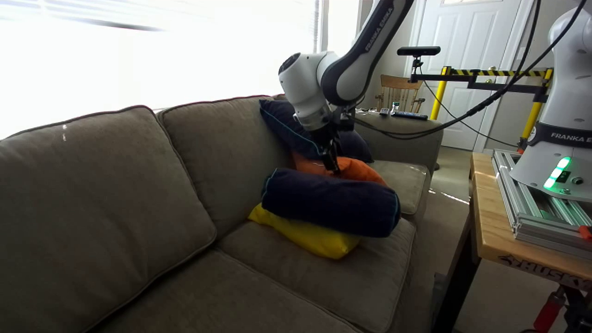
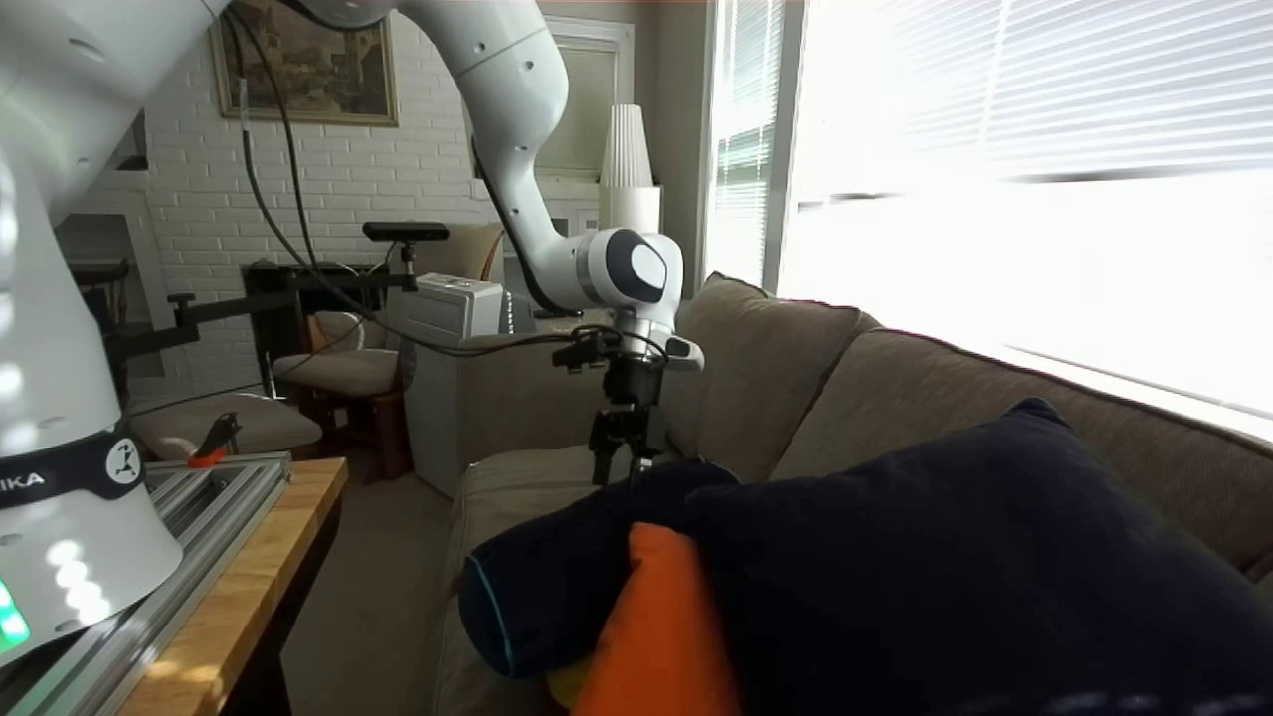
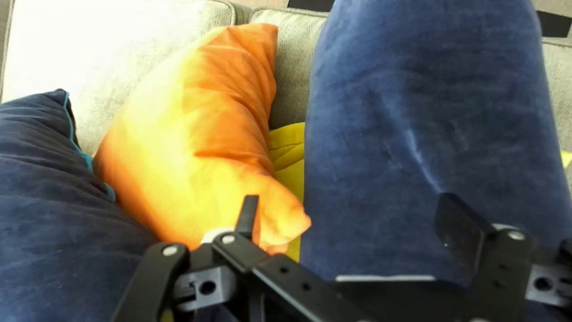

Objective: Move the blue cylindrical pillow to the left.

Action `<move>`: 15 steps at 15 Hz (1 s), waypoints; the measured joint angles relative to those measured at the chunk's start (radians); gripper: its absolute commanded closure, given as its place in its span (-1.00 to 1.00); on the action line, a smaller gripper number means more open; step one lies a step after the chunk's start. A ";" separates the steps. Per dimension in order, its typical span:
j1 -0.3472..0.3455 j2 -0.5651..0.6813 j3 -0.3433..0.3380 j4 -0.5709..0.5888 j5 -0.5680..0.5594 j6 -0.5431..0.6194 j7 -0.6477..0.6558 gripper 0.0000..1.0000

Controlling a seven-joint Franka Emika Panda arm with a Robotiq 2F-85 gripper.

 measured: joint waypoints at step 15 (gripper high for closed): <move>-0.043 -0.480 0.004 -0.324 -0.041 -0.011 0.237 -1.00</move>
